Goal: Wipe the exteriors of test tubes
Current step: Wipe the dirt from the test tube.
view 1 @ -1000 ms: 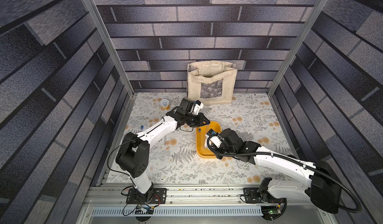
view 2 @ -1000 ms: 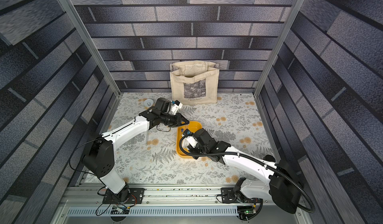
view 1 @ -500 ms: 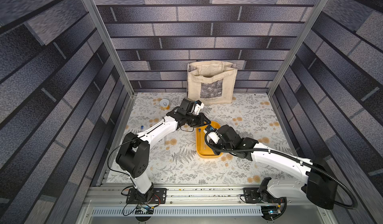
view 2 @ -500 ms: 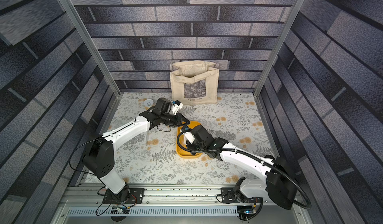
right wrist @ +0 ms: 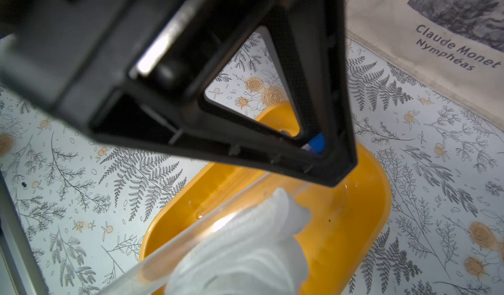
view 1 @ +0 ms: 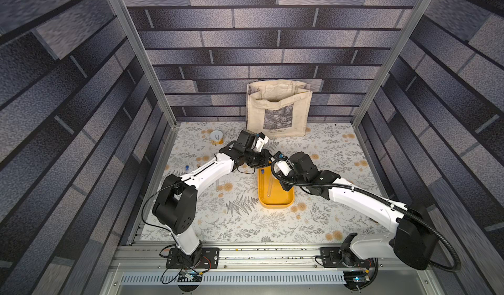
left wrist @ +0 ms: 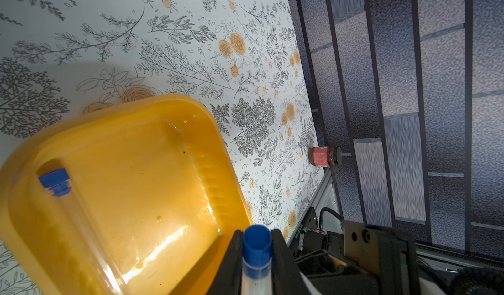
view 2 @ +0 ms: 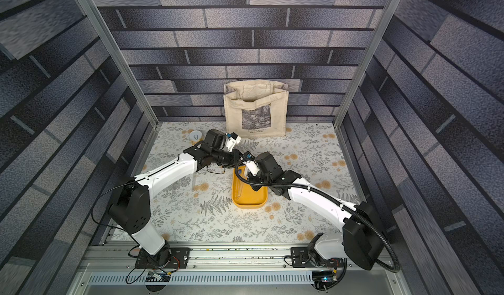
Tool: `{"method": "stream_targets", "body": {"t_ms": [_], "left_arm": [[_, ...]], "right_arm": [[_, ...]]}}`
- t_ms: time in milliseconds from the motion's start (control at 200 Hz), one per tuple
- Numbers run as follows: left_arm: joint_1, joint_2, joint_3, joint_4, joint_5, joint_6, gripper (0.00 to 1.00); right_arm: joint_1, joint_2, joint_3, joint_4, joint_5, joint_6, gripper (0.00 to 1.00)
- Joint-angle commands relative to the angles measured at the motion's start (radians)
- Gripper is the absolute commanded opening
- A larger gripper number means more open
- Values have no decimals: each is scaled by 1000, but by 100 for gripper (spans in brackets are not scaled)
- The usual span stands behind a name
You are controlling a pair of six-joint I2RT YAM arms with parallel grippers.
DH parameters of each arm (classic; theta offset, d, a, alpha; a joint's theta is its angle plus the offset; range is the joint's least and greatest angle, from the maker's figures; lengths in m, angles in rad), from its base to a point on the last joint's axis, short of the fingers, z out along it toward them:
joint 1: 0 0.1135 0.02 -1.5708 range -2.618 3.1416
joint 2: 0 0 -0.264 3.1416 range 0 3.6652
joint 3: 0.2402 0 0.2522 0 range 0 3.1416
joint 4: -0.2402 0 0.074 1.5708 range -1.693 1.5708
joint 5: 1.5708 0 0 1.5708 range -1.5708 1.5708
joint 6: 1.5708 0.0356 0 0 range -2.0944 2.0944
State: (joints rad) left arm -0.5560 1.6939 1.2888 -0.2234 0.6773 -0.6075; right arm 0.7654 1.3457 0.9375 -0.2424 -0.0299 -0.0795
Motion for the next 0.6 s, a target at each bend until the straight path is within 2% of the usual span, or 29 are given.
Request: {"method": "stream_targets", "body": {"t_ms": [0,371,596], "left_arm": [[-4,-19,-8,13,11,-1,20],[-2,-16,-8,13,13,0,20],[-3,-13,-4,13,12,-1,20]], "right_arm": [[9,-40,-34,-1,-43,-9,0],[125,-177,-145,-27,-62,8,0],[197,-189,-154,-80,-74,30,0]]}}
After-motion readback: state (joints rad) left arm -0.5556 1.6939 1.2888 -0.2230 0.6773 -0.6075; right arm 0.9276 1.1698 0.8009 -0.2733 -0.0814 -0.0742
